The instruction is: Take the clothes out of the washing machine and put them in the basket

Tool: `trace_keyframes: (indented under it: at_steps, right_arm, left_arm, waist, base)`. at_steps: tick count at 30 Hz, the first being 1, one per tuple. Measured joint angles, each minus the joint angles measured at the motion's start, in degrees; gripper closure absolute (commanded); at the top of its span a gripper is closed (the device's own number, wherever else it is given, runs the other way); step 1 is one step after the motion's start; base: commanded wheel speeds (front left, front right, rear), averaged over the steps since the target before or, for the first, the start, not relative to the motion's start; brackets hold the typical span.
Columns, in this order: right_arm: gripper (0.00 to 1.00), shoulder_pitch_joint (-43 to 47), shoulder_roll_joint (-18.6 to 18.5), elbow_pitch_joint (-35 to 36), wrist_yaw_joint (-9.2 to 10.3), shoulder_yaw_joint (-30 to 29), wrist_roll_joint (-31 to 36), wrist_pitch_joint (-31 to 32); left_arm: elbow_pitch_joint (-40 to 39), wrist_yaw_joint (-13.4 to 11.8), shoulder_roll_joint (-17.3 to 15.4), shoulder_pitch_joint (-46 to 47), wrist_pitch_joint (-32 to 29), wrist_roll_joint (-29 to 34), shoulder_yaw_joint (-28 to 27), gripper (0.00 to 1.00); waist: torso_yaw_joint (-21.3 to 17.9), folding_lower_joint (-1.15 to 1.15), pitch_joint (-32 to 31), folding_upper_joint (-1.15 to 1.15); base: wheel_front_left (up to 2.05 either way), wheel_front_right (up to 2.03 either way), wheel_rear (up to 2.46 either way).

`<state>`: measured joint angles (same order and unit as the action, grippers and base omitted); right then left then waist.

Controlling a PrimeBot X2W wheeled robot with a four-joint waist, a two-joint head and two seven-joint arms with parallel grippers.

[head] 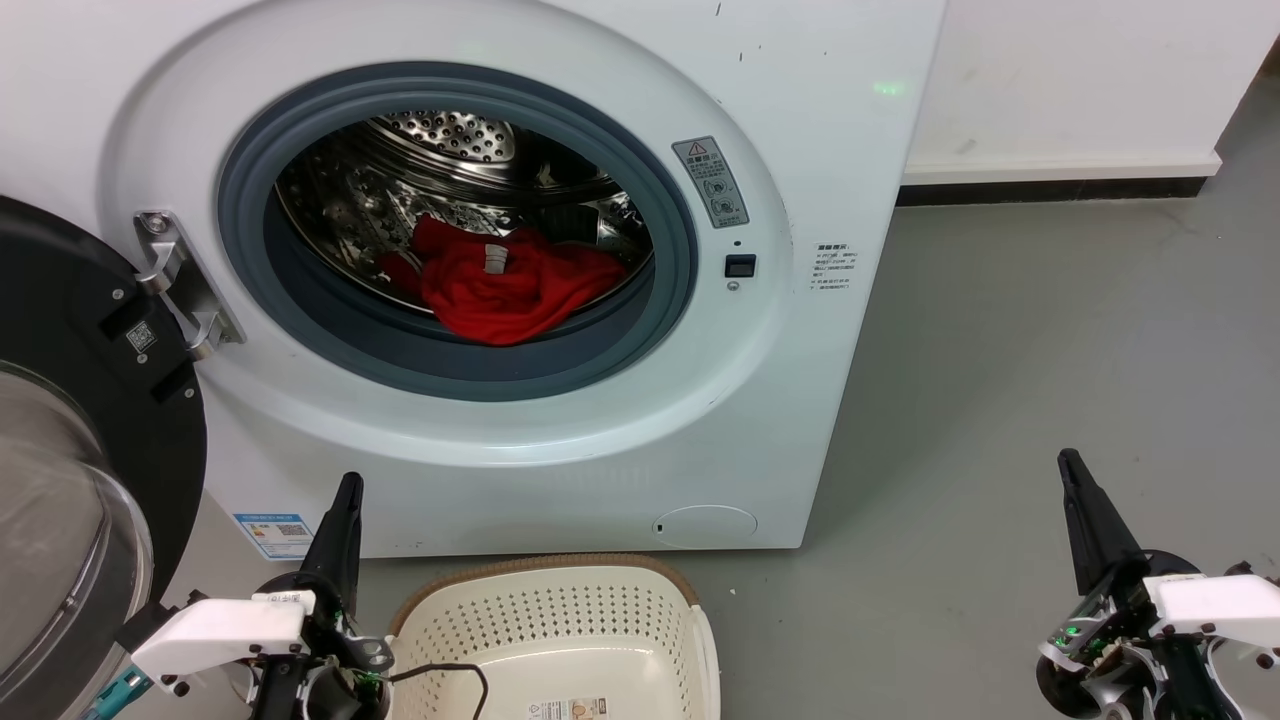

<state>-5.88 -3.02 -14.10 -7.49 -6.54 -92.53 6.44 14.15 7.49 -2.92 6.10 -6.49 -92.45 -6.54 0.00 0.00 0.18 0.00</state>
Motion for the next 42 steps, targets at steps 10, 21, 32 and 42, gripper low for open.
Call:
trace_keyframes:
  at_steps: [10, 21, 32, 42]
  right_arm:
    - [1.0, 0.0, 0.0, 0.0, 0.0, 0.0, 0.0, 0.0]
    - [0.0, 0.4, 0.0, -0.7, 0.0, 0.1, 0.0, 0.0]
    - [0.0, 1.6, 0.1, 1.1, 0.0, 1.7, 3.5, -3.0]
    - [0.0, 2.5, 0.1, 3.6, 0.0, 2.9, 12.5, -5.5]
  left_arm:
    - [0.0, 0.0, 0.0, 0.0, 0.0, 0.0, 0.0, 1.0]
    - [0.7, 0.0, 0.0, -0.4, 0.0, 0.0, 0.2, 0.0]
    - [-1.3, -0.1, 0.1, -1.2, 3.0, 1.0, 2.5, 0.0]
    - [-4.1, -0.1, 0.1, -1.1, 5.5, 10.7, 4.0, 0.0]
  waist:
    - [0.0, 0.0, 0.0, 0.0]
    - [0.0, 0.0, 0.0, 0.0]
    - [0.0, 0.0, 0.1, 0.0]
    - [0.1, 0.0, 0.2, 0.0]
  base:
    - [0.0, 0.0, 0.0]
    - [0.0, 0.0, 0.0]
    - [0.0, 0.0, 0.0]
    - [0.0, 0.0, 0.0]
